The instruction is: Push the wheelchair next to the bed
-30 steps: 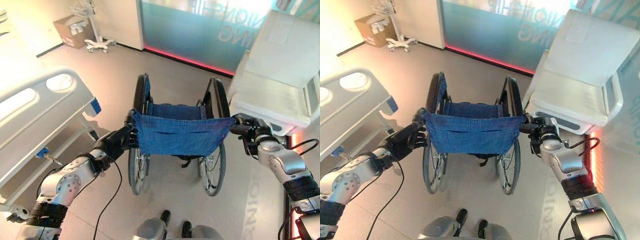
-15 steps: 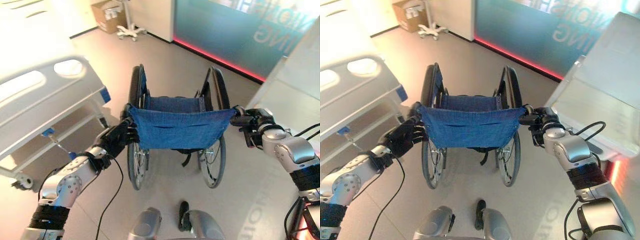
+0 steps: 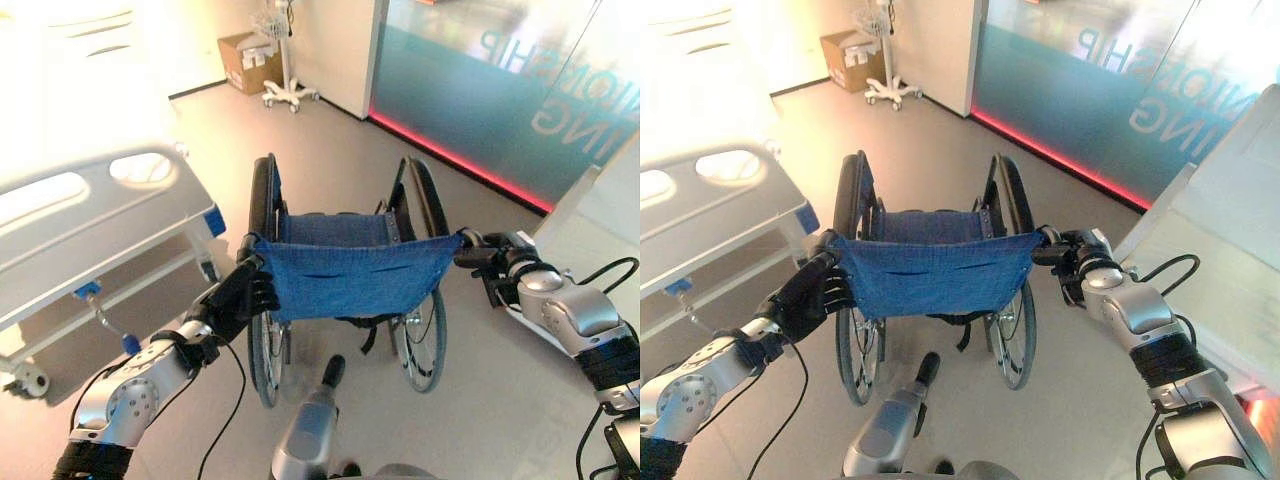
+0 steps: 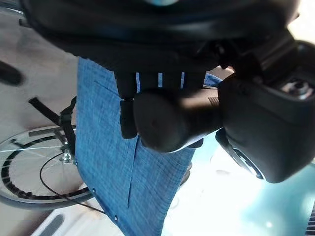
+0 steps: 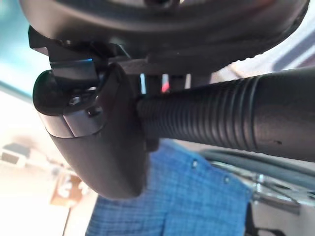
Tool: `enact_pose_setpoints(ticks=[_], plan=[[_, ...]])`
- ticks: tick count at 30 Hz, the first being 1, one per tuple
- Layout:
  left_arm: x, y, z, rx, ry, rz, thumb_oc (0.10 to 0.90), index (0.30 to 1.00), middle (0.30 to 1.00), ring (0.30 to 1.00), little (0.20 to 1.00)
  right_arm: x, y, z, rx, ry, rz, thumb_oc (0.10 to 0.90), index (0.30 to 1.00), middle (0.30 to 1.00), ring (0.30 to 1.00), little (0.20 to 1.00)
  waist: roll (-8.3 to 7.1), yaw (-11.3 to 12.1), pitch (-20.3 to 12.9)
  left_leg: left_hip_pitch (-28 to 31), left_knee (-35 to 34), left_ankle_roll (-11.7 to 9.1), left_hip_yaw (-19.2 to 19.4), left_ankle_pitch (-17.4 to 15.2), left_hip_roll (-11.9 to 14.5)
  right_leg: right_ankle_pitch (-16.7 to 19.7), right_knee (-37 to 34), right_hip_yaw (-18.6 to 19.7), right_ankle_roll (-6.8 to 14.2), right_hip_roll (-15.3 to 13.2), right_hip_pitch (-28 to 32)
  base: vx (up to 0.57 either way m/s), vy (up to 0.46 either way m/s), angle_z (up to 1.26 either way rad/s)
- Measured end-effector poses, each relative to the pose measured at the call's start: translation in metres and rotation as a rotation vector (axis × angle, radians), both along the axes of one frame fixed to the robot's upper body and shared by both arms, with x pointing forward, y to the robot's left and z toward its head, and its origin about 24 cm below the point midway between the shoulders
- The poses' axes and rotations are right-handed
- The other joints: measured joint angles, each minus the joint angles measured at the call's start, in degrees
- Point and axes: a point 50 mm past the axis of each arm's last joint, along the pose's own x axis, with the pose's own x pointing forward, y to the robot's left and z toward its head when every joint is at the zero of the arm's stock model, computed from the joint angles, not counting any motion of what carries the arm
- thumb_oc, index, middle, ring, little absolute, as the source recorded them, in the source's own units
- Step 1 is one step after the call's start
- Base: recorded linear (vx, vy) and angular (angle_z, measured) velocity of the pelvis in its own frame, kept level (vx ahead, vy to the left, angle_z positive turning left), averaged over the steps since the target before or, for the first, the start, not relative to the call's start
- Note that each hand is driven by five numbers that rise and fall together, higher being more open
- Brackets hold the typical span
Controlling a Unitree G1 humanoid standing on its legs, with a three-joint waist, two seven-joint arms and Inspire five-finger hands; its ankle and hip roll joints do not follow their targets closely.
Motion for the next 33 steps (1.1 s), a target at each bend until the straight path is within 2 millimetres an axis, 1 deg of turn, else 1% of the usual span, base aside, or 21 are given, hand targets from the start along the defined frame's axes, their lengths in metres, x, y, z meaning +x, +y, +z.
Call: enact_pose_setpoints(ticks=[1, 2, 3, 5, 6, 9, 12, 13, 16, 18, 19, 20, 21, 22, 23, 25, 26, 27, 28, 30, 33], plan=[[0.000, 0.000, -0.001, 0.001, 0.005, 0.001, 0.400, 0.300, 0.300, 0.300, 0.300, 0.001, 0.001, -0.003, 0.004, 0.012, 0.003, 0.400, 0.300, 0.300, 0.300, 0.300, -0.87, 0.4, -0.5, 0.7, -0.7, 2.3, -0.3, 1.4, -1.0, -1.1, 2.7, -0.8, 1.2, -1.0, -0.2, 0.44, 0.053, -0.21], [0.001, 0.000, 0.001, 0.001, 0.002, 0.002, 0.400, 0.300, 0.300, 0.300, 0.300, 0.002, 0.003, -0.003, 0.004, 0.006, 0.005, 0.400, 0.300, 0.300, 0.300, 0.300, -0.70, 0.6, -0.8, 1.5, 0.0, 6.0, 0.2, 4.3, -1.1, -1.7, 9.8, -4.1, 4.1, -1.5, -2.4, 0.39, 0.036, -0.11], [0.005, 0.004, 0.004, 0.011, -0.005, 0.007, 0.400, 0.300, 0.300, 0.300, 0.300, 0.006, 0.006, -0.004, 0.013, -0.003, 0.008, 0.400, 0.300, 0.300, 0.300, 0.300, -0.99, 0.8, -0.9, 1.5, 1.5, 6.8, 0.8, 2.7, -1.2, 0.8, 20.0, -6.9, 8.6, -2.6, -7.1, 0.46, 0.036, -0.05], [0.011, 0.007, 0.008, 0.022, -0.009, 0.005, 0.400, 0.300, 0.300, 0.300, 0.300, 0.009, 0.009, -0.001, 0.008, -0.014, 0.011, 0.400, 0.300, 0.300, 0.300, 0.300, -1.33, 0.3, -1.1, 2.4, 0.5, 8.5, 1.5, 1.5, -1.4, 4.9, 30.1, -8.5, 14.5, -5.7, -12.4, 0.48, -0.008, 0.14], [0.013, 0.010, 0.011, 0.040, -0.012, 0.005, 0.400, 0.300, 0.300, 0.300, 0.300, 0.011, 0.013, 0.000, 0.013, -0.022, 0.018, 0.400, 0.300, 0.300, 0.300, 0.300, -1.65, 0.2, -1.2, 4.0, -1.6, 8.8, 0.8, 1.4, -2.2, 5.4, 31.2, -8.9, 14.1, -8.4, -13.8, 0.44, -0.047, 0.20], [0.022, 0.017, 0.022, 0.080, -0.033, 0.004, 0.400, 0.300, 0.300, 0.300, 0.300, 0.015, 0.017, 0.006, 0.020, -0.046, 0.031, 0.400, 0.300, 0.300, 0.300, 0.300, -1.69, -0.8, -0.9, 6.9, -4.5, 8.9, -4.4, 1.4, -2.6, 3.7, 20.1, -9.3, 11.7, -11.6, -15.2, 0.40, -0.159, 0.25], [0.029, 0.017, 0.029, 0.079, -0.061, 0.014, 0.400, 0.300, 0.300, 0.300, 0.300, 0.016, 0.019, 0.008, 0.024, -0.060, 0.036, 0.400, 0.300, 0.300, 0.300, 0.300, -1.10, -1.5, -0.5, 8.1, -4.7, 10.1, -10.3, -0.8, -2.4, 3.9, 10.1, -9.4, 11.0, -10.7, -19.7, 0.40, -0.313, 0.46], [0.032, 0.018, 0.030, 0.075, -0.074, 0.024, 0.400, 0.300, 0.300, 0.300, 0.300, 0.017, 0.021, 0.011, 0.026, -0.073, 0.045, 0.400, 0.300, 0.300, 0.300, 0.300, -0.49, -3.8, 0.3, 7.8, -2.0, 9.7, -12.8, -2.8, -2.5, 7.3, 3.2, -7.7, 12.4, -9.7, -21.6, 0.62, -0.453, 1.02], [0.035, 0.018, 0.028, 0.058, -0.088, 0.055, 0.400, 0.300, 0.300, 0.300, 0.300, 0.015, 0.020, 0.018, 0.042, -0.076, 0.051, 0.400, 0.300, 0.300, 0.300, 0.300, -0.22, -7.6, 2.3, 8.0, 5.8, 9.7, -16.6, -9.6, -4.2, 17.9, -15.5, -7.3, 16.3, -13.6, -23.6, 0.55, -0.420, 1.01], [0.035, 0.021, 0.030, 0.067, -0.095, 0.066, 0.400, 0.300, 0.300, 0.300, 0.300, 0.015, 0.022, 0.021, 0.054, -0.065, 0.057, 0.400, 0.300, 0.300, 0.300, 0.300, -1.35, -7.8, 4.1, 10.1, 8.0, 7.1, -16.3, -12.2, -4.4, 19.4, -15.1, -6.9, 15.8, -17.0, -25.4, 0.47, -0.377, 0.76], [0.033, 0.022, 0.028, 0.058, -0.099, 0.077, 0.400, 0.300, 0.300, 0.300, 0.300, 0.015, 0.023, 0.020, 0.059, -0.045, 0.061, 0.400, 0.300, 0.300, 0.300, 0.300, -1.92, -8.1, 4.0, 10.5, 9.4, 6.1, -15.2, -14.3, -3.2, 19.5, -10.2, -6.2, 15.3, -17.7, -25.9, 0.44, -0.291, 0.68], [0.032, 0.022, 0.027, 0.054, -0.106, 0.086, 0.400, 0.300, 0.300, 0.300, 0.300, 0.015, 0.024, 0.020, 0.060, -0.033, 0.063, 0.400, 0.300, 0.300, 0.300, 0.300, -1.88, -8.3, 4.0, 11.1, 9.1, 5.6, -14.2, -14.9, -1.8, 19.5, -6.3, -6.7, 15.1, -17.5, -25.7, 0.49, -0.276, 0.85], [0.030, 0.025, 0.027, 0.061, -0.117, 0.097, 0.400, 0.300, 0.300, 0.300, 0.300, 0.014, 0.027, 0.017, 0.072, -0.009, 0.071, 0.400, 0.300, 0.300, 0.300, 0.300, -3.70, -7.7, 2.9, 12.7, 6.9, 4.1, -13.1, -15.9, 0.4, 19.0, -0.6, -8.3, 14.7, -16.2, -24.4, 0.41, -0.233, 0.66], [0.029, 0.027, 0.028, 0.066, -0.124, 0.114, 0.400, 0.300, 0.300, 0.300, 0.300, 0.016, 0.028, 0.017, 0.077, -0.003, 0.079, 0.400, 0.300, 0.300, 0.300, 0.300, -4.40, -7.3, 2.3, 14.6, 4.5, 2.5, -13.1, -16.2, 3.0, 19.7, -0.2, -8.2, 11.8, -13.6, -22.3, 0.36, -0.218, 0.68], [0.029, 0.027, 0.029, 0.069, -0.126, 0.119, 0.400, 0.300, 0.300, 0.300, 0.300, 0.017, 0.028, 0.019, 0.076, -0.008, 0.080, 0.400, 0.300, 0.300, 0.300, 0.300, -3.89, -7.4, 2.3, 14.9, 6.5, 0.6, -12.9, -15.8, 4.0, 18.7, 0.0, -8.6, 10.6, -12.5, -22.2, 0.28, -0.257, 0.46], [0.029, 0.024, 0.032, 0.071, -0.139, 0.118, 0.400, 0.300, 0.300, 0.300, 0.300, 0.027, 0.029, 0.036, 0.062, -0.044, 0.091, 0.400, 0.300, 0.300, 0.300, 0.300, -2.53, -4.9, 2.9, 8.5, 23.6, -0.2, -10.1, -15.1, 3.4, 16.7, 1.0, -9.0, 7.6, -9.7, -22.3, 0.31, -0.323, 0.06], [0.028, 0.023, 0.031, 0.066, -0.136, 0.118, 0.400, 0.300, 0.300, 0.300, 0.300, 0.029, 0.029, 0.038, 0.054, -0.054, 0.095, 0.400, 0.300, 0.300, 0.300, 0.300, -1.91, -4.5, 2.9, 5.7, 29.3, -1.3, -10.0, -13.0, 3.0, 16.3, 1.4, -9.5, 6.3, -8.7, -21.7, 0.32, -0.275, -0.05], [0.027, 0.021, 0.028, 0.053, -0.129, 0.118, 0.400, 0.300, 0.300, 0.300, 0.300, 0.030, 0.029, 0.040, 0.049, -0.065, 0.098, 0.400, 0.300, 0.300, 0.300, 0.300, -1.22, -3.7, 2.9, 1.0, 38.0, -1.3, -10.0, -7.3, 1.6, 16.1, 1.2, -9.5, 6.0, -8.5, -20.9, 0.36, -0.201, 0.02], [0.025, 0.020, 0.024, 0.044, -0.114, 0.120, 0.400, 0.300, 0.300, 0.300, 0.300, 0.031, 0.029, 0.040, 0.041, -0.066, 0.100, 0.400, 0.300, 0.300, 0.300, 0.300, -1.09, -2.4, 3.0, -2.0, 41.6, -0.9, -9.7, -5.7, -0.5, 14.8, 0.3, -9.2, 4.5, -8.4, -19.6, 0.38, -0.178, 0.17], [0.022, 0.017, 0.020, 0.028, -0.104, 0.113, 0.400, 0.300, 0.300, 0.300, 0.300, 0.030, 0.026, 0.041, 0.025, -0.065, 0.095, 0.400, 0.300, 0.300, 0.300, 0.300, -1.58, -2.8, 3.9, -3.3, 36.8, 1.3, -7.5, -7.2, -5.1, 14.9, -3.8, -8.4, 4.7, -8.4, -15.3, 0.37, -0.161, 0.44], [0.016, 0.014, 0.018, 0.031, -0.099, 0.096, 0.400, 0.300, 0.300, 0.300, 0.300, 0.028, 0.025, 0.037, 0.014, -0.055, 0.092, 0.400, 0.300, 0.300, 0.300, 0.300, -1.75, -2.2, 4.1, -2.1, 18.4, 1.6, -1.9, -7.2, -6.2, 14.5, -8.9, -6.0, 4.2, -6.7, -9.6, 0.53, -0.146, 0.33]])
